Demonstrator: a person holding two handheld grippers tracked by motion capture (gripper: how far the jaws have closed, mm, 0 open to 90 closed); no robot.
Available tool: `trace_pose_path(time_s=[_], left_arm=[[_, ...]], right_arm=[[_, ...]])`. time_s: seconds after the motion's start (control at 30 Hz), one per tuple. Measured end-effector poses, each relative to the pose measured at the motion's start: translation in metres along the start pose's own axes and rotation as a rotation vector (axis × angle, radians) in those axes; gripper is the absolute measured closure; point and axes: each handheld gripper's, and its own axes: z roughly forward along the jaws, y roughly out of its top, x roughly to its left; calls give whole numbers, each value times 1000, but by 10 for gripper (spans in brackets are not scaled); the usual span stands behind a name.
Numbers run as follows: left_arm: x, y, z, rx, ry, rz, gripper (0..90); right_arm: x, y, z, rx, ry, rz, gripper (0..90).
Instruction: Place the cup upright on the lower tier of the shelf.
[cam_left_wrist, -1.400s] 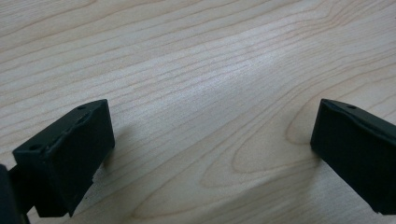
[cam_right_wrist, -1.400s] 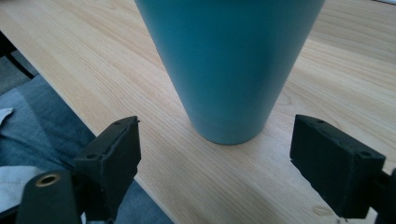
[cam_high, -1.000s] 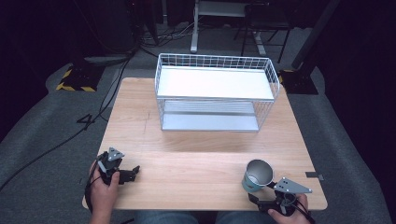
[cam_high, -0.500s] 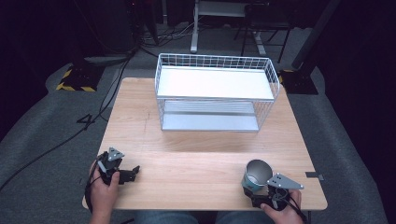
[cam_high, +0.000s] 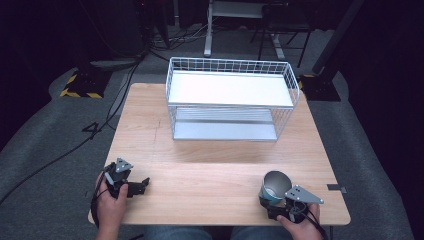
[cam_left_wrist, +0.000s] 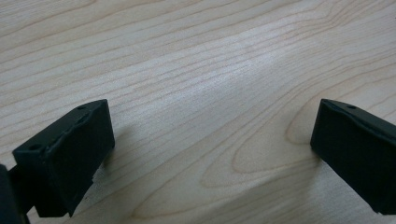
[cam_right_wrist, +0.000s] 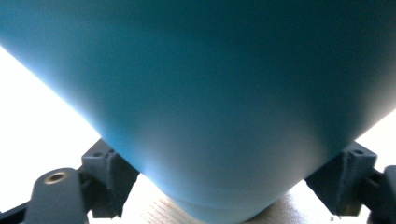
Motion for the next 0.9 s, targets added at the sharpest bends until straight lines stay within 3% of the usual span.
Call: trace_pose_path(time_s=[0.43, 0.9], left_arm=[[0, 0, 0, 0, 0, 0, 1], [0, 0, 0, 0, 0, 0, 1]], right_arm=[[-1, -5, 1, -44, -7, 39, 241], [0, -4, -1, -82, -12, -4, 245]])
